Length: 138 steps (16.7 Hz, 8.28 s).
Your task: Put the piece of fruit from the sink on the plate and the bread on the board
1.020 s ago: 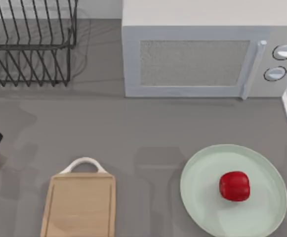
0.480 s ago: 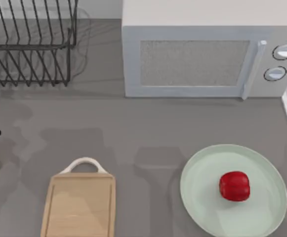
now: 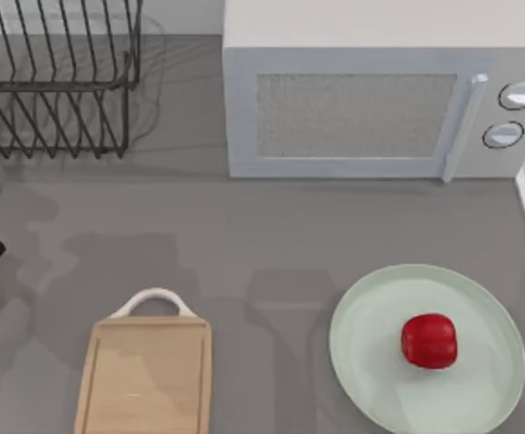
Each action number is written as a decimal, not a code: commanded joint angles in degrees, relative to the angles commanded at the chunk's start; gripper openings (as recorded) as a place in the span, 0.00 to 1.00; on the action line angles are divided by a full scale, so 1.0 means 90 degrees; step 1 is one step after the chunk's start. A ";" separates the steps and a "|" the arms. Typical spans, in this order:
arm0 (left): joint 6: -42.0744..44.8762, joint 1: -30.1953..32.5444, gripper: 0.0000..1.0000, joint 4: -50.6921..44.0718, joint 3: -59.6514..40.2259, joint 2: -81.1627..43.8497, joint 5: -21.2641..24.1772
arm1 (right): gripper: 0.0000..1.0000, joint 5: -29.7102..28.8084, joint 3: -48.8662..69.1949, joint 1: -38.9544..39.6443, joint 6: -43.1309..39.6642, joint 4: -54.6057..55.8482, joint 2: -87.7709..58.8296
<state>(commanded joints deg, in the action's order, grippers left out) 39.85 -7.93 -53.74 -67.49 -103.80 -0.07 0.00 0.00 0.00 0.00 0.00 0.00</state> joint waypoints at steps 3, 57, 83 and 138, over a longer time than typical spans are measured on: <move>0.0020 -0.0013 1.00 0.0739 0.0357 -0.0330 0.0001 | 1.00 0.0000 0.0000 0.0000 0.0000 0.0000 0.0000; -0.1363 0.0097 0.00 -0.1015 -0.0638 0.0331 0.0031 | 1.00 0.0000 0.0000 0.0000 0.0000 0.0000 0.0000; -1.7313 0.4146 0.00 -0.0601 0.1013 0.0910 -0.0028 | 1.00 0.0000 0.0000 0.0000 0.0000 0.0000 0.0000; -1.8349 0.4738 1.00 0.0707 0.1564 0.0815 -0.0071 | 1.00 0.0000 0.0000 0.0000 0.0000 0.0000 0.0000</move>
<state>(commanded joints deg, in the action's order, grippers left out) -125.29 34.71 -47.38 -53.41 -96.47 -0.71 0.00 0.00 0.00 0.00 0.00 0.00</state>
